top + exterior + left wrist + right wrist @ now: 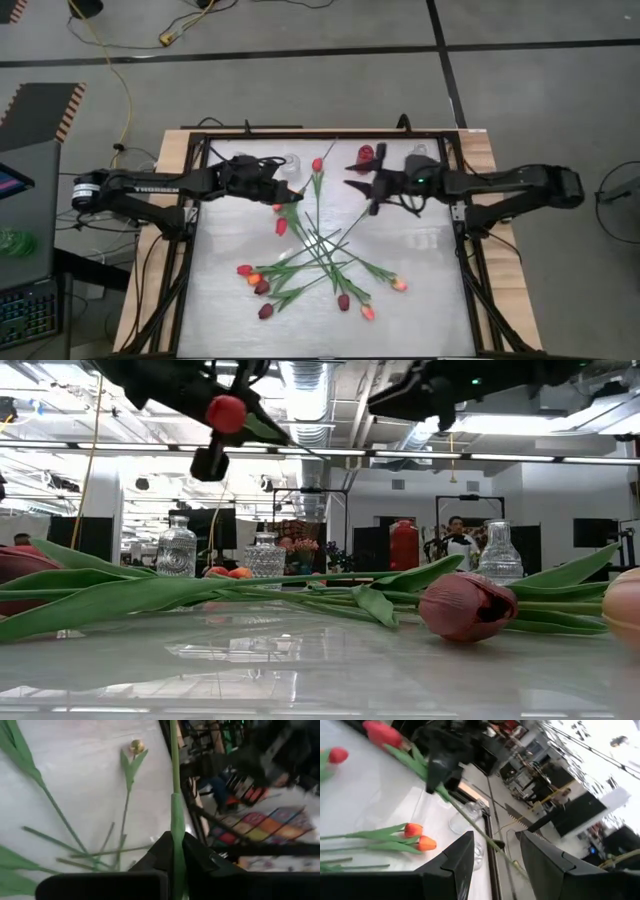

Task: Sort flowers into vase by color
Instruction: Put the pink flower into the right transparent vase

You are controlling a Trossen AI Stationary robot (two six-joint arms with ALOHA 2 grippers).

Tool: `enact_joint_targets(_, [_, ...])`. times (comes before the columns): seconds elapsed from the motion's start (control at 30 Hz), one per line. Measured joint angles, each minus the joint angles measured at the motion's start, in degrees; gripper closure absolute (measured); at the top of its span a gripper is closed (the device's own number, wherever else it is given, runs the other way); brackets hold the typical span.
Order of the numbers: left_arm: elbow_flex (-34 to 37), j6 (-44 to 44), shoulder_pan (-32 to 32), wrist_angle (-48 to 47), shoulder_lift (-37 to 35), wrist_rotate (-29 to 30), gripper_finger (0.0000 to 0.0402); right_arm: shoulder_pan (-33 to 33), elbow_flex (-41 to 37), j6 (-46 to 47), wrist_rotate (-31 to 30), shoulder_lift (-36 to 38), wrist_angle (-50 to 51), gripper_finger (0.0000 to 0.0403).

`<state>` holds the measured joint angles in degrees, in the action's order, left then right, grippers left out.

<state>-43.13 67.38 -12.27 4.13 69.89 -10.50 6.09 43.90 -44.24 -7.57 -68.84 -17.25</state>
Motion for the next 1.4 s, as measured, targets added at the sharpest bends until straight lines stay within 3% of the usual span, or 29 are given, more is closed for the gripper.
enact_joint_targets(0.53, [0.02, 16.35, 0.0, 17.95, 11.13, -8.45, 0.0383, -5.78, 9.24, -10.32, -0.81, -16.45, 0.25, 0.0216])
enact_joint_targets(0.8, [0.09, 17.77, -0.02, 18.81, 11.89, -8.81, 0.0382, -7.78, 9.53, -11.76, -7.35, -17.57, 1.09, 0.0216])
enact_joint_targets(1.4, [-0.04, 17.77, 0.02, 20.26, 11.72, -13.45, 0.0382, -7.85, 9.38, -11.74, -11.02, -17.74, 6.53, 0.0216])
